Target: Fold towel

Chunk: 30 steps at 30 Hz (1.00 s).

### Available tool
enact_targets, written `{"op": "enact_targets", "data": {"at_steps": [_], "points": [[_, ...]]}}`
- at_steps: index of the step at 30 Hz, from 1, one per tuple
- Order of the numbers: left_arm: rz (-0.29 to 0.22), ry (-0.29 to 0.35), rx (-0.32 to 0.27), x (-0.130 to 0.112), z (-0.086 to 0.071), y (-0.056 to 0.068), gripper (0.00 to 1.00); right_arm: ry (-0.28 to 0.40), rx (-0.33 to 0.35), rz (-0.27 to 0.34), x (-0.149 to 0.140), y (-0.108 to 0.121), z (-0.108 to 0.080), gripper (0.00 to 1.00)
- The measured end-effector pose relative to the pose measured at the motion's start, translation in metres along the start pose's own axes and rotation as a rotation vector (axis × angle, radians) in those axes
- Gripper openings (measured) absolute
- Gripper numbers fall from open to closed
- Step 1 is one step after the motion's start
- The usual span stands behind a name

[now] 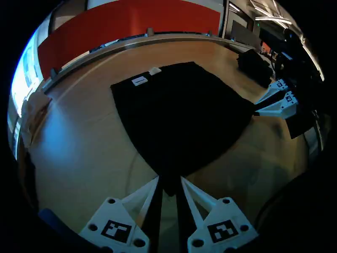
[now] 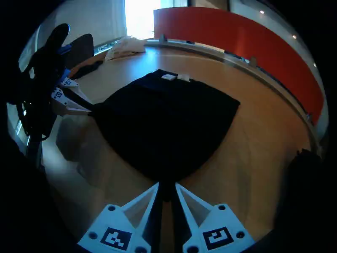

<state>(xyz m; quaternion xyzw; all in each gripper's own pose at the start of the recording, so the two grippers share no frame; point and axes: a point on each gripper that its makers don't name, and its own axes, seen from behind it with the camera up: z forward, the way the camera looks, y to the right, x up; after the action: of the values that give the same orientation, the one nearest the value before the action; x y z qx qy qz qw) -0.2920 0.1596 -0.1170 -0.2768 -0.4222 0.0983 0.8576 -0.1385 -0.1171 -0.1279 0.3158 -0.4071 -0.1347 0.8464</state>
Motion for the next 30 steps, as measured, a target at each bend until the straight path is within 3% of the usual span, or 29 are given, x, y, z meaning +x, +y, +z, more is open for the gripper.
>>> {"op": "enact_targets", "data": {"at_steps": [9, 17, 30], "points": [[-0.018, 0.028, 0.011, 0.017, -0.016, 0.0, 0.2, 0.047, -0.01, 0.021, 0.02, 0.004, -0.017, 0.11], [-0.041, 0.046, 0.015, 0.04, -0.043, 0.0, 0.2, 0.092, -0.021, 0.014, 0.046, 0.006, -0.042, 0.11], [-0.038, 0.054, 0.015, 0.068, -0.088, 0.005, 0.19, 0.15, -0.032, -0.013, 0.081, 0.004, -0.087, 0.11]]}}
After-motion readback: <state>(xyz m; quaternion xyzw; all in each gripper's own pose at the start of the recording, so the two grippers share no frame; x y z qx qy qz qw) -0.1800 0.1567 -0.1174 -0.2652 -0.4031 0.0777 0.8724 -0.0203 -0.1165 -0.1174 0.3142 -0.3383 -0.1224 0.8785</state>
